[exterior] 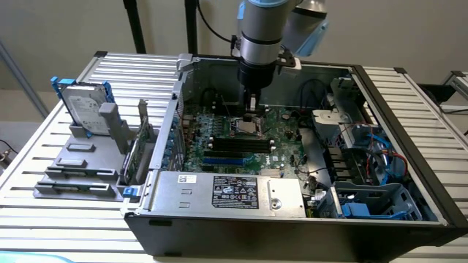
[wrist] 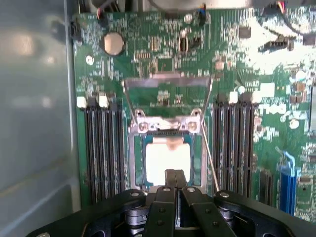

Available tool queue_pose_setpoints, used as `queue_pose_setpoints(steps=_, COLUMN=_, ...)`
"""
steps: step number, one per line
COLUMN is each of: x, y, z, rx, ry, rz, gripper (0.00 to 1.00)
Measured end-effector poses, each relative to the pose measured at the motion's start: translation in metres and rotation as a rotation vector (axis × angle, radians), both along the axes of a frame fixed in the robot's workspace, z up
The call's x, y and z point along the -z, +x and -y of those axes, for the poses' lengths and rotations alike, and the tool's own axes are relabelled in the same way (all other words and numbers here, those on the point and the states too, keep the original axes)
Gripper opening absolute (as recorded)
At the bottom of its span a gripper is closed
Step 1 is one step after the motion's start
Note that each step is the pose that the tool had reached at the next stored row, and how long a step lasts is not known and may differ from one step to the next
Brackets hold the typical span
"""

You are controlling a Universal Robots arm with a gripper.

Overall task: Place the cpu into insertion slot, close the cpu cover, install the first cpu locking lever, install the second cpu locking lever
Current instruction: 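Close the cpu cover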

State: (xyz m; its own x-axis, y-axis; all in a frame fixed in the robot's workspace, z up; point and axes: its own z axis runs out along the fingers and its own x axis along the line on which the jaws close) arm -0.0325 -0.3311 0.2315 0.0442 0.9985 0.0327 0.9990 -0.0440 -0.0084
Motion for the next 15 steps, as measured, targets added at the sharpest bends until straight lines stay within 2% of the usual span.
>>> queue_pose_setpoints(steps=15, x=-0.0368, y=0.068, z=0.0044, rx=0.0, ry=-0.0001, rz=-0.0322, gripper=0.11)
